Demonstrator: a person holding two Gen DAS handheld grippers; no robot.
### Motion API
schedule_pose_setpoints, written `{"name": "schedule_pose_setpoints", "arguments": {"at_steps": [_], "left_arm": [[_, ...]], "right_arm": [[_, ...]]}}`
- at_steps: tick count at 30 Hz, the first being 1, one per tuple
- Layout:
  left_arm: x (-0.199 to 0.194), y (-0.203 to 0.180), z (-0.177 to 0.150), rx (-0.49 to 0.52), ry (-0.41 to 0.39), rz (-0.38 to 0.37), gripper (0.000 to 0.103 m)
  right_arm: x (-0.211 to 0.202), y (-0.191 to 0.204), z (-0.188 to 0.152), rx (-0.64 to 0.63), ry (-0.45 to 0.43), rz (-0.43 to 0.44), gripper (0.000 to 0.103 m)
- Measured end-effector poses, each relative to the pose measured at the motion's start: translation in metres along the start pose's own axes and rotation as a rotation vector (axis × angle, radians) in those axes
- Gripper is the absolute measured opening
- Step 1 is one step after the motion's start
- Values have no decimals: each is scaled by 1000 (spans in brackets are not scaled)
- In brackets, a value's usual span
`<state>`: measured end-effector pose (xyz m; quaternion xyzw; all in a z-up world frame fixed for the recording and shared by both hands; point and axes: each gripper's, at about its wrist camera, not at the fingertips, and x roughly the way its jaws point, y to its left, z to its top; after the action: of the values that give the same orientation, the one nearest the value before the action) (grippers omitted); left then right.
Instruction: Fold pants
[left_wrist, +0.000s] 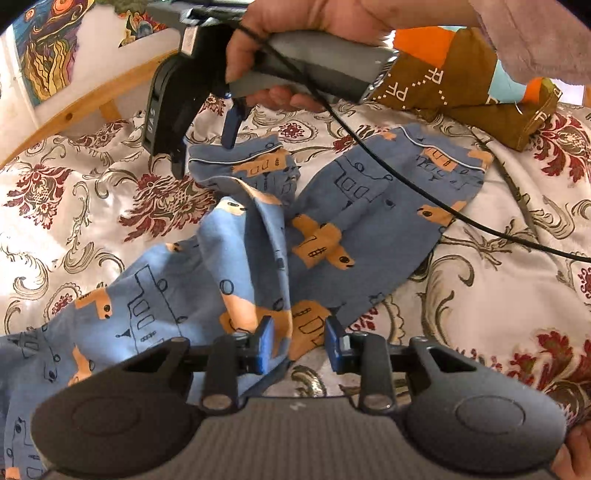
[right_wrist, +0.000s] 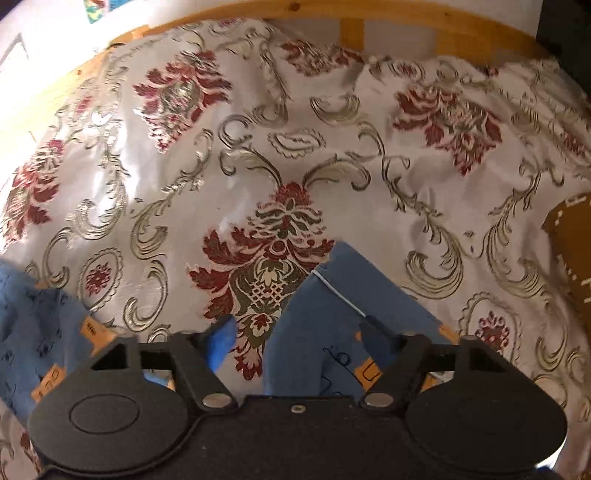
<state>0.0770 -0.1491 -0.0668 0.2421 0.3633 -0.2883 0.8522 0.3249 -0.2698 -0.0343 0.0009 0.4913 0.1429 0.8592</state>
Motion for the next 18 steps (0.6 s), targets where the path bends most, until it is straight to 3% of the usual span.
{"name": "schedule_pose_setpoints", "arguments": {"at_steps": [2, 5, 6, 7, 9, 15, 17, 18], "left_arm": [[3, 0, 1, 8, 16, 5, 30], [8, 2, 4, -6, 46, -1, 13], [8, 3, 5, -17, 47, 0, 9], [8, 6, 5, -31, 47, 0, 3], [7, 11, 6, -67, 45, -7, 1], [3, 13, 6, -71, 33, -1, 0], [3, 10, 6, -61, 34, 4, 0], [2, 9, 6, -56, 34, 6, 0]], "right_arm": [[9, -3, 0, 36, 21, 0, 49], [15, -11, -6, 86, 15, 2, 29], [16, -13, -8, 94, 7, 6, 14], [14, -16, -10, 108, -7, 13, 5], [9, -23, -13, 142, -40, 35, 0], [-14, -42, -17, 200, -115, 65, 0], [-14, -40, -16, 187, -98, 68, 15], [-11, -38, -15, 185, -80, 76, 27]]}}
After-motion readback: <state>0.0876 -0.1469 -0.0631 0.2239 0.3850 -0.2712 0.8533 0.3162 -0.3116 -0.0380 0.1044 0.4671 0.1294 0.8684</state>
